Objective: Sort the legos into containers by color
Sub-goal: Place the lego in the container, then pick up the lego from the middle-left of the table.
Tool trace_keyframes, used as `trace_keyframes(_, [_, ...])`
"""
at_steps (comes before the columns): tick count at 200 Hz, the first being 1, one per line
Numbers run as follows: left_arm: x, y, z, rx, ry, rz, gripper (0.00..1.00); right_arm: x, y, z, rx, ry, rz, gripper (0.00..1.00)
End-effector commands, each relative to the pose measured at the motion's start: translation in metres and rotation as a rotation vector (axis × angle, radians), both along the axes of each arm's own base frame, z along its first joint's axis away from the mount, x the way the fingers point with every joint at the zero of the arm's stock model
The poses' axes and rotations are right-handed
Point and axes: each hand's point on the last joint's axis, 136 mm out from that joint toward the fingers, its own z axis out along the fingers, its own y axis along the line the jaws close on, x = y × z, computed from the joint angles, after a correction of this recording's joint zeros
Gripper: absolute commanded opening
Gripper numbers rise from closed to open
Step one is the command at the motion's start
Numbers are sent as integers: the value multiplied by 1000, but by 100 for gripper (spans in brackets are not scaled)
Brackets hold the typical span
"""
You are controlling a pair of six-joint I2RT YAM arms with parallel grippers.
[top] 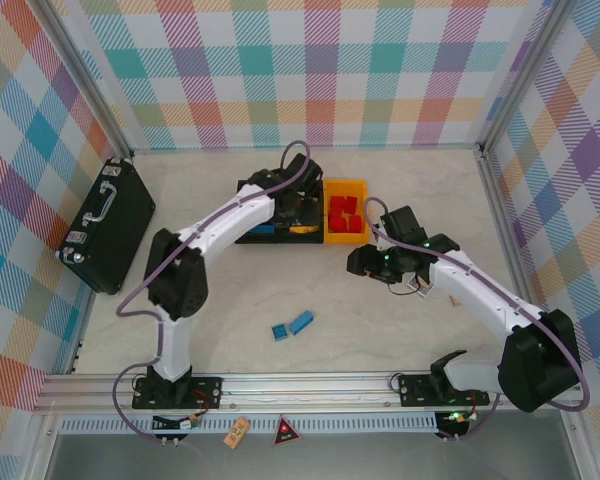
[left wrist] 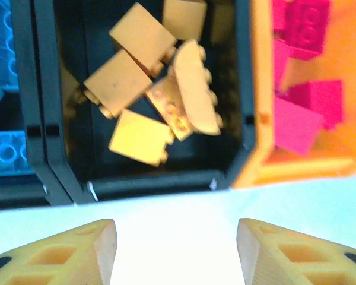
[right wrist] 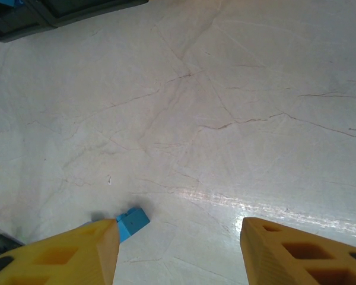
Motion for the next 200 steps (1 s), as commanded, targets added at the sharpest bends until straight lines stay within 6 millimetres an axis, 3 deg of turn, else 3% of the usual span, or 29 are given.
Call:
trace_keyframes(1, [-24, -5, 9, -72, -5, -37, 56, 3, 10, 8, 39, -25, 64, 56])
trace_keyframes(67, [-97, 1, -12, -107, 77, -196, 61, -9, 18, 11, 85, 7, 135, 57])
trace_keyframes(119, [-157, -10, -38, -81, 198, -420, 66, -24, 4, 2, 133, 72, 79, 59])
trace_keyframes(200, [-209, -18, -89, 74, 306, -549, 67, -60, -13, -26, 157, 192, 24, 60])
